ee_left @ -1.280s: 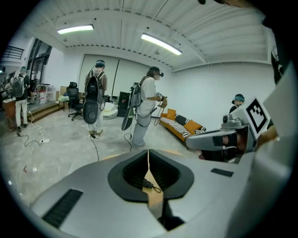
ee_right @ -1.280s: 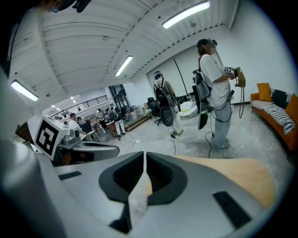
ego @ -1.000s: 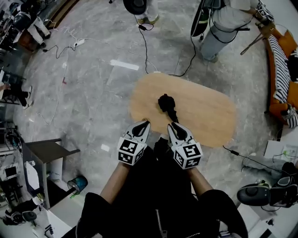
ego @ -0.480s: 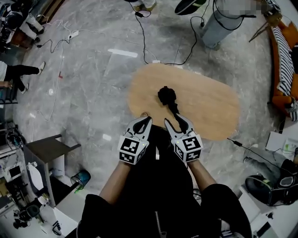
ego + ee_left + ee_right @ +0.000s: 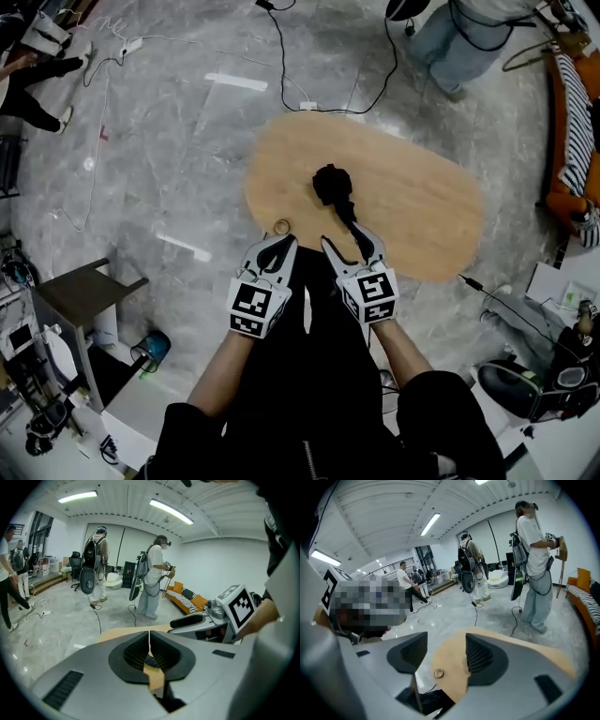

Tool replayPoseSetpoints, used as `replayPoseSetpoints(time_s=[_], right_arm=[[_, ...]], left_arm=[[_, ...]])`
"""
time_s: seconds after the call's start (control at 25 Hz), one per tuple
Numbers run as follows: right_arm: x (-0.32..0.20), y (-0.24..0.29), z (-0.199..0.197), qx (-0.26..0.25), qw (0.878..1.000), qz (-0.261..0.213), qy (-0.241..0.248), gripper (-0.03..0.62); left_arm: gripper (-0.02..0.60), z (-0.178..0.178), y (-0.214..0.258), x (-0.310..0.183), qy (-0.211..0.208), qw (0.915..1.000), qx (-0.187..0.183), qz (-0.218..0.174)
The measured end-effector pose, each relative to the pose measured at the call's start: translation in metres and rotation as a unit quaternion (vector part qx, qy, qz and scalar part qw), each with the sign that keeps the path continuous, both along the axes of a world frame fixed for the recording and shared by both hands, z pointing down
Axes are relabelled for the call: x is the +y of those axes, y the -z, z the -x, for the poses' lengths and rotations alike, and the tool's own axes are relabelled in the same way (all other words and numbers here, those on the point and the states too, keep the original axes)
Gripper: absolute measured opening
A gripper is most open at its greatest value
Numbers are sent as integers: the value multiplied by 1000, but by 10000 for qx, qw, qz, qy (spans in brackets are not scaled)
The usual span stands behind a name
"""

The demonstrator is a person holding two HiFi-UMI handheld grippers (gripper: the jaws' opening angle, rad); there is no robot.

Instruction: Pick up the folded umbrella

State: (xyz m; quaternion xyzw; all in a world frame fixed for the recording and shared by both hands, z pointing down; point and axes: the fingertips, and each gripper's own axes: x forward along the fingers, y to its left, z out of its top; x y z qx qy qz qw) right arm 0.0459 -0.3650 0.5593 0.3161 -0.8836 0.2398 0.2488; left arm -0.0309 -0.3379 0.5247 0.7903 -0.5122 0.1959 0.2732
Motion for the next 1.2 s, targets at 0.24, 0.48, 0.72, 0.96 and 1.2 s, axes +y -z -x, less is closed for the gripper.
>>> replayPoseSetpoints(time_s=[0.24, 0.48, 0.72, 0.96, 1.2], right_arm=[[-7, -31, 9, 137, 9998, 109, 97, 255], [-16, -62, 12, 246, 9993, 262, 52, 256], [-19, -92, 10, 413, 9983, 406, 59, 264], [-27, -125, 8, 609, 9968, 509, 35, 268], [-34, -160, 7, 891, 9943, 584, 49, 273]], left_arm=[[18, 5, -20, -8, -62, 9999, -12, 122], [18, 10, -43, -16, -70, 9997, 24, 224], [18, 10, -65, -15, -43, 9992, 96, 380], [18, 6, -87, -12, -83, 9986, 190, 483], [18, 7, -103, -6, -43, 9978, 260, 607]])
